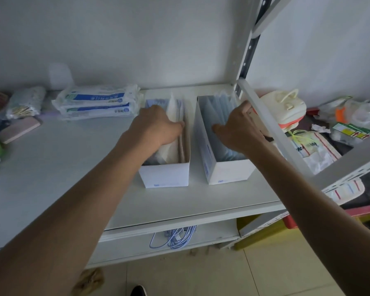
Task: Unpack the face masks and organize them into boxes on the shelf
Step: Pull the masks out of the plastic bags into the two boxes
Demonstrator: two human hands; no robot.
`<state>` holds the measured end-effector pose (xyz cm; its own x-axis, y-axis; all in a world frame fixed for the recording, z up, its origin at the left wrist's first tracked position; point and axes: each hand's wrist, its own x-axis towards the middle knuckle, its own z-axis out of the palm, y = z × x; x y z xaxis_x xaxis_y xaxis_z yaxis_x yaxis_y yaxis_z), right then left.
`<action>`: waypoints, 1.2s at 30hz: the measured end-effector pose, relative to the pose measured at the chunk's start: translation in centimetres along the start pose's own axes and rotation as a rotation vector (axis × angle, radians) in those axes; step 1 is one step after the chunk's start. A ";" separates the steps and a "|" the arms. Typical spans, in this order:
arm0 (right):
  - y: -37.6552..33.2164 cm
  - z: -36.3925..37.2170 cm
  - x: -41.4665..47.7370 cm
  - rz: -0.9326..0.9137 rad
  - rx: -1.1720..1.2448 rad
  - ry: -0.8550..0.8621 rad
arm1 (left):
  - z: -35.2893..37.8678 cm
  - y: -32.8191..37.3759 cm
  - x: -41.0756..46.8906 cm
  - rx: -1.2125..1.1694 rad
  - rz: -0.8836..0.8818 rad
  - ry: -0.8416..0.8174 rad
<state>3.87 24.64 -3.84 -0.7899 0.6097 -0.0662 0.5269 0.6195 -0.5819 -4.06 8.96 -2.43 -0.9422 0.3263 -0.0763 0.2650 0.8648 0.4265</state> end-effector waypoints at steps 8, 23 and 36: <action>1.5 -0.5 0.5 -0.002 -0.358 0.054 | 1.6 -4.6 -0.9 -0.333 0.030 0.023; -4.7 5.3 -3.0 -0.164 0.114 -0.210 | 0.3 -11.4 -4.9 -0.661 -0.201 0.097; -11.4 6.3 -5.0 -0.323 -0.204 -0.221 | 1.1 -14.9 -5.3 -0.886 -0.173 0.104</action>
<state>-0.14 11.39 -2.03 -0.9606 0.2624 -0.0920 0.2760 0.8594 -0.4304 -2.81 -5.28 -9.36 -0.9792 0.1461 -0.1407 -0.0965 0.2747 0.9567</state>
